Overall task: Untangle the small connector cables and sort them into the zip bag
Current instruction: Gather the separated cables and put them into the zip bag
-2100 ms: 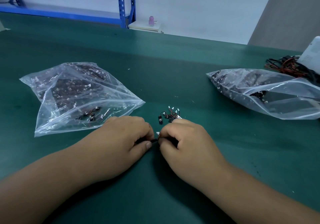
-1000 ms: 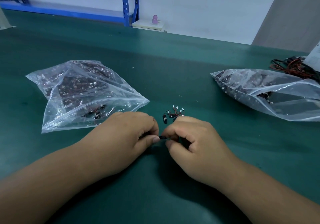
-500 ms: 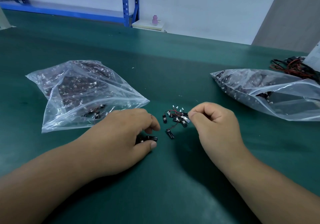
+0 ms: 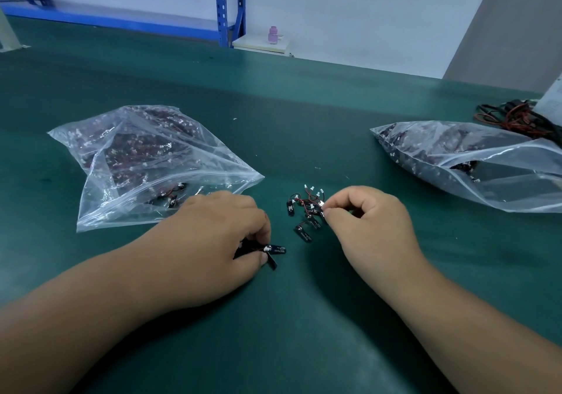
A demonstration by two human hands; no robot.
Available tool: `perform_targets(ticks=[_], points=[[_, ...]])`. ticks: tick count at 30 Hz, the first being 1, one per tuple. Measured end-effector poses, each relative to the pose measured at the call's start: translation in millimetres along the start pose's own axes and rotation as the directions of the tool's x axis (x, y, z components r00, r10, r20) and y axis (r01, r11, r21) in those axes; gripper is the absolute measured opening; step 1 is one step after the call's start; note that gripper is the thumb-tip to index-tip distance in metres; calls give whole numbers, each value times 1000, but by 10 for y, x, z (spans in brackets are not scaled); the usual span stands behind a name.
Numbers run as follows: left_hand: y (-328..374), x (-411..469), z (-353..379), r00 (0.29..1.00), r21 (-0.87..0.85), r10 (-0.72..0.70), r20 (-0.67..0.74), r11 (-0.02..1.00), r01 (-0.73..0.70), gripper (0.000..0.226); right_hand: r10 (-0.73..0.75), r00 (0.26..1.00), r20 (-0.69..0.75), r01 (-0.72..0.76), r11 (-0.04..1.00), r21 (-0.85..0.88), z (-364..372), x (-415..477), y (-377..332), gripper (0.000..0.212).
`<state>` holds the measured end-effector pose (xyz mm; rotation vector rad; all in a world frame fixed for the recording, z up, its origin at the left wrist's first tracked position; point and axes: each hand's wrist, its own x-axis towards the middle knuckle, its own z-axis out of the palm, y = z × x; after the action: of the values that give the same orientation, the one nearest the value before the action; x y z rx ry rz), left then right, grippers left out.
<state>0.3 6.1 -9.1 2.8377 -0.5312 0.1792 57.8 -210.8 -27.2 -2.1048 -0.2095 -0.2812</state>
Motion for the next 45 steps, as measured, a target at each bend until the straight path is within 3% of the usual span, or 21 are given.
perform_targets(ticks=[3,5,8,12,21,29,32,39,45], points=[[16,18,10,1000,-32,14,-10,999,-14,9,-214,974,73,218,974,-51,-11,-57,-67,14],[38,31,7,1000,-41,29,-11,999,-29,6,-352,904,243,392,909,-143,-14,-126,-122,10],[65,41,-4,999,-60,44,-10,997,-45,2,-375,810,450,545,766,-341,7,-187,-161,20],[90,36,-1,998,-100,56,-34,993,-59,7,-421,770,479,603,726,-331,19,-196,-174,13],[81,49,2,1000,-151,9,-26,988,-13,15,-466,839,281,491,871,-22,-6,-157,-128,14],[55,38,22,1000,-150,2,-20,989,-5,11,-298,928,223,256,946,201,-47,-115,-127,15],[49,34,24,1000,-147,5,-26,989,-9,11,-219,949,226,158,953,260,-62,-104,-140,15],[60,33,17,999,-151,16,-41,988,-22,10,-201,954,221,129,944,302,-68,-109,-159,15],[62,38,9,999,-151,13,-34,988,-18,10,-95,986,137,36,924,382,-87,-73,-136,11]])
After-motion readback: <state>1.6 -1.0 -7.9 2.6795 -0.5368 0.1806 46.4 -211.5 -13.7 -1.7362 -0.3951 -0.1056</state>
